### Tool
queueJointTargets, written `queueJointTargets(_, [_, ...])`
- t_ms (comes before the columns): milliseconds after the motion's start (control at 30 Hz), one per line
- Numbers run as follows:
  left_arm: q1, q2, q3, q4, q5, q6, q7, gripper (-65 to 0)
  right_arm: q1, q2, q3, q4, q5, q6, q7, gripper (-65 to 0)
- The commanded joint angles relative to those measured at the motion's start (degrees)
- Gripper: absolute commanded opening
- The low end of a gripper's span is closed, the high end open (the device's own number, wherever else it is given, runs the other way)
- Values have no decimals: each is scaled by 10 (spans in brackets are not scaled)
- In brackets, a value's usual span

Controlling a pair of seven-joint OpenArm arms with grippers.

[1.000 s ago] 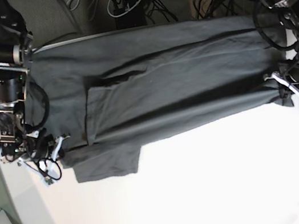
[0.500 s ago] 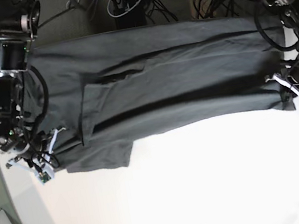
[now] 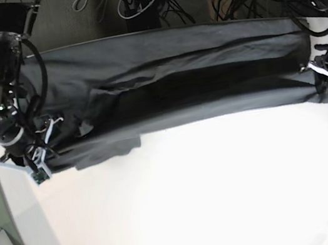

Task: Layout the t-shirt on the table in an organized manner, then fold the t-shirt properly
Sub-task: 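Lift the grasped edge with both grippers and fold it toward the collar side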

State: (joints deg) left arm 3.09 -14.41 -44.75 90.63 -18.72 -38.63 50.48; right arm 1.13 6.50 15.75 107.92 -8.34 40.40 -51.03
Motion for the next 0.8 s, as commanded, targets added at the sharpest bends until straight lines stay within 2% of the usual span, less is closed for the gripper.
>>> queueJointTargets(0, [-7,-11,-14,12,-12,3,-3,-647,-3,4,2,17,1,-4,9,-650])
queueJointTargets(267, [0,-11,-46,37,-29,3,48,-647,-69,4,2,54,1,-4,14,-650])
queueJointTargets(533, [42,-8,-47,84,-29,3,52,-647,-120,3,2,61,2,-4,15,-650])
queueJointTargets(767, [79,-7,-48,85,-29,3,52,-647,-155,-27,23,61,1,-4,15,-650])
